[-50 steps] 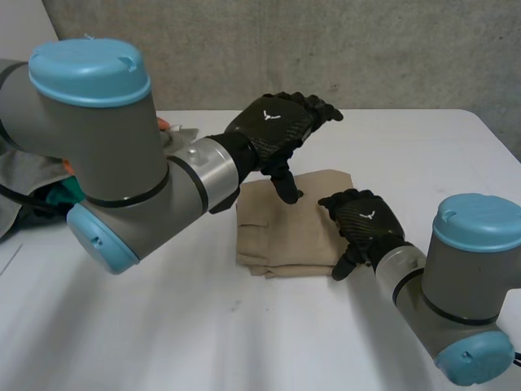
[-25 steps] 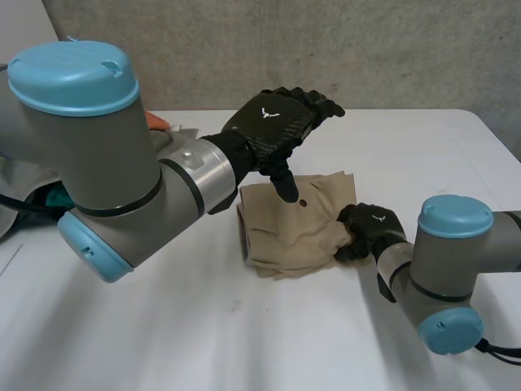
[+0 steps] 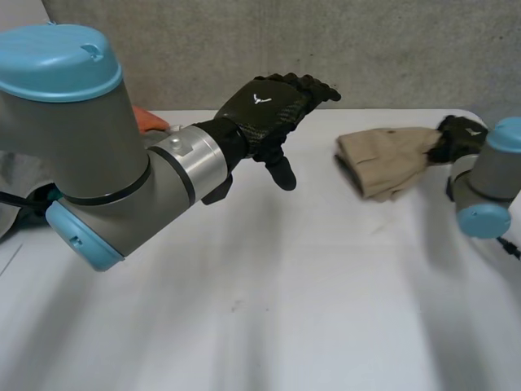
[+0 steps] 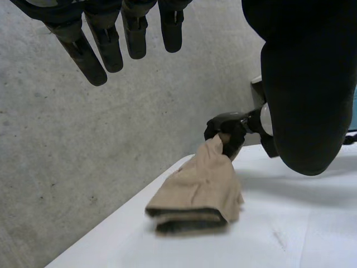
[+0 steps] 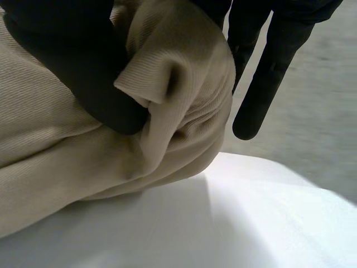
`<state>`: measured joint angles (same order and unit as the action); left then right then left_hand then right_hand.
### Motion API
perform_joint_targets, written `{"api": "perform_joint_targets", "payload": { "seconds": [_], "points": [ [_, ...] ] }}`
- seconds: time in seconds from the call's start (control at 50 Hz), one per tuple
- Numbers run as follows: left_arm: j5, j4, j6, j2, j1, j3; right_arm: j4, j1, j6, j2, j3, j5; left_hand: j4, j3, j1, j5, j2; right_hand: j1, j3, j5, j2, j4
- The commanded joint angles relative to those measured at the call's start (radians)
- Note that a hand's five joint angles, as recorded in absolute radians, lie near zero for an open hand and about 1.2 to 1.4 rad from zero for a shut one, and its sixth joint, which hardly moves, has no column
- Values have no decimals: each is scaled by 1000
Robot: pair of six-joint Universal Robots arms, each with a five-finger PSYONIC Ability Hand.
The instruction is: Fold the laundry.
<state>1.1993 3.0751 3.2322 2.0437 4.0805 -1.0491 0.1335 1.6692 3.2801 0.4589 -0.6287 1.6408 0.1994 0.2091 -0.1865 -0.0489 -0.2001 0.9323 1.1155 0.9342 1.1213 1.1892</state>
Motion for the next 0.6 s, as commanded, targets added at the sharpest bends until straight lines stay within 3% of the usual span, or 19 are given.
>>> {"api": "perform_joint_targets", "payload": {
  "seconds": [0.02,0.2,0.42,0.46,0.52,0.6],
  "points": [
    [2,-2,-3,23,-18,6,-132,-109,-91,-267,478,2,-25,-35,12,49,26,464,281,287,275,207],
    [5,1,-3,52,-29,12,-80,-200,-111,-308,501,-42,-25,-35,12,49,26,464,281,287,275,207],
    [3,-4,-3,63,-28,12,-83,-279,-189,-312,512,-6,-25,-35,12,49,26,437,254,261,248,181],
    [3,-4,-5,59,-26,11,-84,-290,-195,-307,511,7,-25,-35,12,49,26,241,58,65,52,-16],
    [0,-6,-5,52,-20,9,-81,-295,-215,-301,500,-24,-25,-35,12,49,26,-758,-941,-934,-947,-1015],
    [2,-7,-14,44,-15,7,-83,-281,-325,-290,475,-79,-25,-35,12,49,26,-758,-941,-934,-947,-1015]
  ]
}}
